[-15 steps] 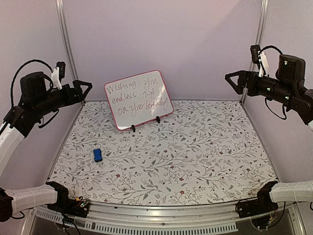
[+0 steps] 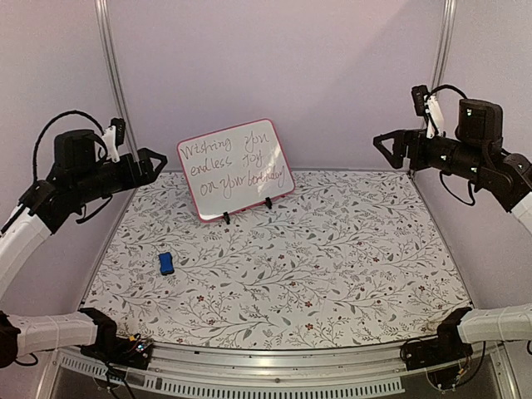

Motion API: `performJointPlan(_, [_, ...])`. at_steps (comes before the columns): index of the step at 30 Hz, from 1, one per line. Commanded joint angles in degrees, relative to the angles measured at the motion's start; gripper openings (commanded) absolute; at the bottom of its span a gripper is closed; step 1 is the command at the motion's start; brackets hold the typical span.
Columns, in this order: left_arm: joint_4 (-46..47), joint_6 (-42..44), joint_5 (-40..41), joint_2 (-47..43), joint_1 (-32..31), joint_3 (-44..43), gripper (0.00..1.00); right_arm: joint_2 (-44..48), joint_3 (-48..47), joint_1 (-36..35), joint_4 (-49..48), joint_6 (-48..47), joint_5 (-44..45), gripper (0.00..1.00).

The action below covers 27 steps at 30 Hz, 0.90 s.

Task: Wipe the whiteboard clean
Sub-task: Move the whiteboard to the center of the board.

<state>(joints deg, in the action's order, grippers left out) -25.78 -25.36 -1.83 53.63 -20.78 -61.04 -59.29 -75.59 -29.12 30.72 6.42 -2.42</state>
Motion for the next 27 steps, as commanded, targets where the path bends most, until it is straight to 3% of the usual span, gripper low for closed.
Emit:
performJointPlan(1, [2.0,-0.3,1.7,0.7,-1.1,2.5,1.0,-3.6,2.5,0.5,-2.3,1.4,-1.0,0.99])
performJointPlan(10, [4.7,5.1,1.7,1.0,-1.1,9.0,1.0,-10.5,7.3,0.1,-9.7,3.8,-4.7,0.99])
performJointPlan(17, [7.9,7.0,3.7,1.2,-0.5,13.1,1.0,-21.8,4.0,-1.4,-11.5,0.9,-3.8,0.93])
performJointPlan(27, [11.1,4.8,-5.6,0.4,9.0,15.2,1.0,-37.9,-3.7,-5.3,-15.6,-1.2,-2.5,0.93])
